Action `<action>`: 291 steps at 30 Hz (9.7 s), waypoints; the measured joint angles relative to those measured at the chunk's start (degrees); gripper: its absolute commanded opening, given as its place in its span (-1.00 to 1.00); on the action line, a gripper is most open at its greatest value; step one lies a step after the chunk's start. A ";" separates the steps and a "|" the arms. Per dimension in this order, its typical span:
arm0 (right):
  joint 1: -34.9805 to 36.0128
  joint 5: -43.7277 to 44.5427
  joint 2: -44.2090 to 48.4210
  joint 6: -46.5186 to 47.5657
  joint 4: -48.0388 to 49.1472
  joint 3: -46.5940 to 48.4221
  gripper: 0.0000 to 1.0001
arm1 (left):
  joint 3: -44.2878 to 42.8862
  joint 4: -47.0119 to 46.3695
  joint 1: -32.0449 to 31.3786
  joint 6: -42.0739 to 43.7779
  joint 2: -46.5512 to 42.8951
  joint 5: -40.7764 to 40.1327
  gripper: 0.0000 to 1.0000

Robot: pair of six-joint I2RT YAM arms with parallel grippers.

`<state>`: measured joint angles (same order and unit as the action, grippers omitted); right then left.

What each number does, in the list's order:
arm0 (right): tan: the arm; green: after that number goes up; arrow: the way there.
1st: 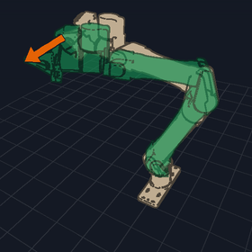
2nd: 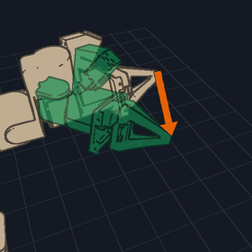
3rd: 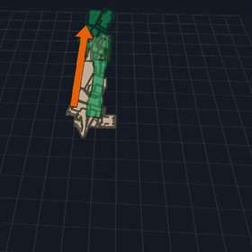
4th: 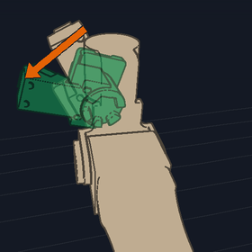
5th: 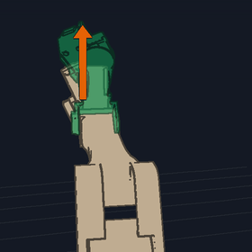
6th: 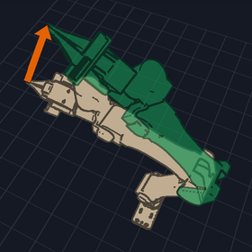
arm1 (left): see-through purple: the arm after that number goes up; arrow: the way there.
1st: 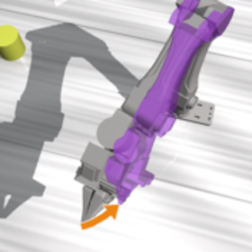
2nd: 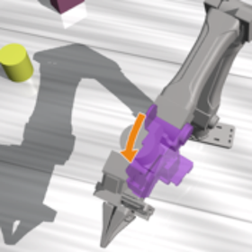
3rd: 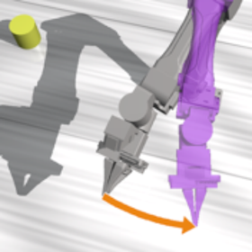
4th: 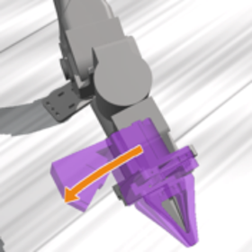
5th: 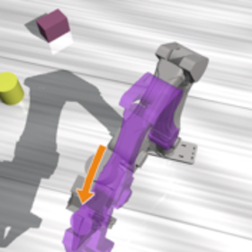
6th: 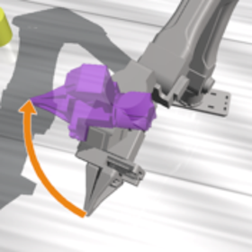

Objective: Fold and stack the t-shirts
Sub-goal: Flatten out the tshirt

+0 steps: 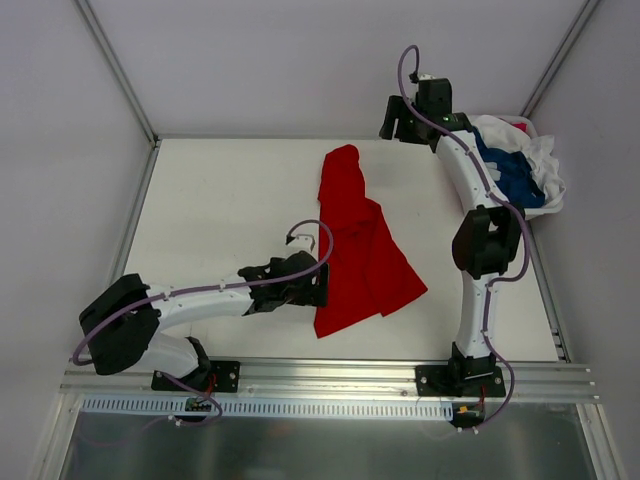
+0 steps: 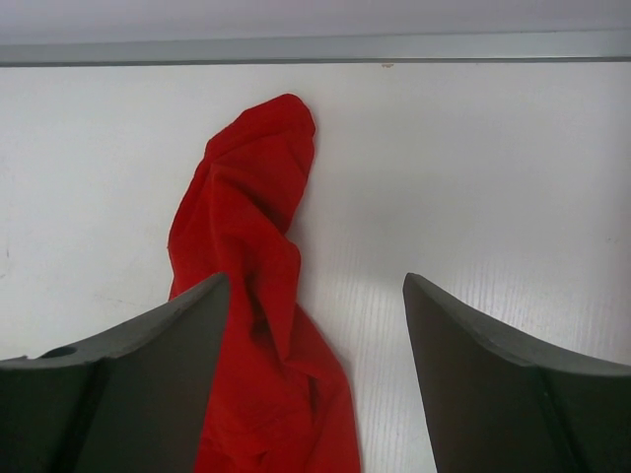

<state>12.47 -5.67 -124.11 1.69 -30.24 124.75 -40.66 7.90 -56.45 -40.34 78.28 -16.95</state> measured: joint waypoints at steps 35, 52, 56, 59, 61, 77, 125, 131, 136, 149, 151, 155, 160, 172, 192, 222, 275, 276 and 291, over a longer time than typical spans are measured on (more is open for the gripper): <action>-0.35 -2.64 2.32 -1.68 0.55 -1.33 0.50 | -1.77 8.50 -2.84 -10.25 6.34 -6.99 -1.00; -0.22 -3.56 13.00 -2.54 7.26 -20.11 0.49 | -10.75 14.93 27.12 0.00 4.46 -8.83 -1.00; 0.11 -3.48 17.07 -2.51 8.76 -24.39 0.49 | -17.20 15.02 34.21 3.78 8.28 -8.04 -1.00; 1.01 -2.80 19.69 -1.97 9.81 -26.71 0.49 | -21.44 14.60 39.80 6.19 11.37 -6.78 -1.00; 1.79 -2.43 20.74 -1.40 10.78 -27.89 0.49 | -23.89 14.03 43.69 7.61 13.68 -5.60 -1.00; 7.52 -0.28 21.51 0.85 13.84 -39.08 0.49 | -44.63 13.84 56.41 14.86 35.28 -0.07 -1.00; 16.81 4.55 -10.64 8.55 15.17 -12.02 -0.76 | -51.45 13.64 56.57 17.29 40.85 1.75 -1.00; 16.81 5.49 -8.76 8.61 16.81 -16.63 -0.98 | -51.45 13.64 56.57 17.35 40.85 1.75 -1.00; 16.79 8.66 0.35 9.05 16.83 -26.29 -0.99 | -51.52 13.66 56.57 17.49 40.87 1.75 -1.00; 16.41 12.52 30.03 9.25 18.88 -42.64 -0.99 | -52.48 13.70 56.57 18.75 41.90 1.70 -1.00; 16.33 12.98 33.07 9.03 18.64 -45.38 -0.99 | -52.89 13.64 56.57 18.78 42.18 1.70 -1.00; 16.22 14.29 38.95 8.76 18.05 -51.34 -0.96 | -53.16 13.75 56.74 18.80 42.69 1.95 -1.00; 16.24 15.39 46.14 8.20 16.52 -56.48 -0.99 | -53.40 13.86 57.16 18.80 43.30 3.04 -1.00; 16.26 18.78 59.71 7.82 12.44 -58.60 -0.97 | -53.42 14.08 57.13 18.84 43.60 4.87 -1.00; 16.13 22.34 73.26 2.23 8.50 -66.42 -0.99 | -54.05 15.15 57.64 18.84 44.11 5.03 -1.00; 15.72 19.69 60.02 1.97 10.45 -62.55 0.08 | -39.01 14.60 47.01 16.24 30.62 4.59 0.75; 7.50 5.33 30.47 2.86 9.38 -36.26 0.08 | -10.25 8.98 19.63 -5.27 13.70 9.31 0.21; 7.50 5.22 30.49 2.86 9.38 -36.26 0.08 | -10.60 8.66 19.61 -5.29 14.12 9.31 0.19; 6.91 4.61 28.44 3.45 9.16 -35.23 0.08 | -6.40 5.51 17.77 -6.51 11.85 9.46 -1.00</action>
<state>19.38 -1.06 -95.68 5.15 -21.08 89.52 -47.07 13.41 -38.68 -46.85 90.13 -7.49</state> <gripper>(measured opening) 0.542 0.019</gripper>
